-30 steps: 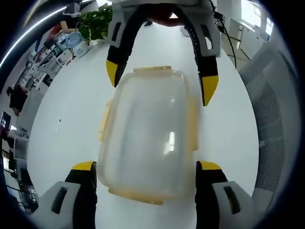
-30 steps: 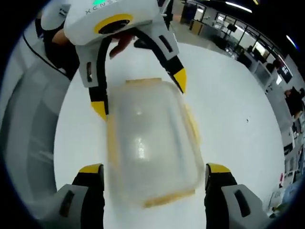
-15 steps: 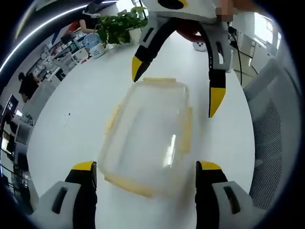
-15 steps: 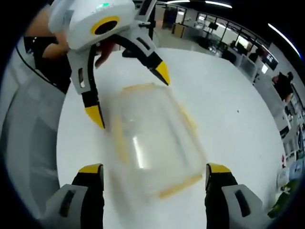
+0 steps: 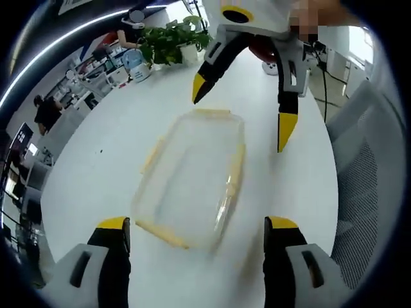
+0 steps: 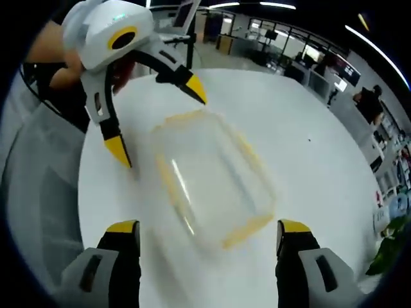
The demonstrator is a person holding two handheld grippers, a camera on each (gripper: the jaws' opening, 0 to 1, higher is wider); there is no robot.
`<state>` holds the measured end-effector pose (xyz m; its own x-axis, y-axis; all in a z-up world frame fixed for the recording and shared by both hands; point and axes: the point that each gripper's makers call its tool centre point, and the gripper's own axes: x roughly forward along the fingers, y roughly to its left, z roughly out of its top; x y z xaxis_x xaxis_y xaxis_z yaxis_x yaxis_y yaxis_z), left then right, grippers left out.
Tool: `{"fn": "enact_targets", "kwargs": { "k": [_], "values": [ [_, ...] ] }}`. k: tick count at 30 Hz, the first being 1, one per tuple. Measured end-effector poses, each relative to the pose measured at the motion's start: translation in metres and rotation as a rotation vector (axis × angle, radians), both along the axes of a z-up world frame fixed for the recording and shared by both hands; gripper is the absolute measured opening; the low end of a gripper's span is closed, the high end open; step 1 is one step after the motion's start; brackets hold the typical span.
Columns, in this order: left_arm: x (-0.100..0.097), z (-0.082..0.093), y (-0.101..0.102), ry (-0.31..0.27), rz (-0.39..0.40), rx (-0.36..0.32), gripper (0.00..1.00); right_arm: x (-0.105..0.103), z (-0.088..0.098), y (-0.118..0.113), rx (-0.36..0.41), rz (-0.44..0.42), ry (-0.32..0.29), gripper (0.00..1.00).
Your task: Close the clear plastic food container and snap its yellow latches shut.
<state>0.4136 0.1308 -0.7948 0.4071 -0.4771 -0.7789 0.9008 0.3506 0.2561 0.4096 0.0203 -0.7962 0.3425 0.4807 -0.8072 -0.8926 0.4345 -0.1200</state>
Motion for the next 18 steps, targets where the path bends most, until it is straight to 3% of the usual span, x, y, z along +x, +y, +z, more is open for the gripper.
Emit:
{"fn": "enact_targets", "kwargs": {
  "k": [18],
  "values": [
    [-0.017,0.012,0.010,-0.027,0.109,-0.114,0.87,-0.020,0.011,-0.014,0.126,-0.146,-0.056,0.89]
  ]
}}
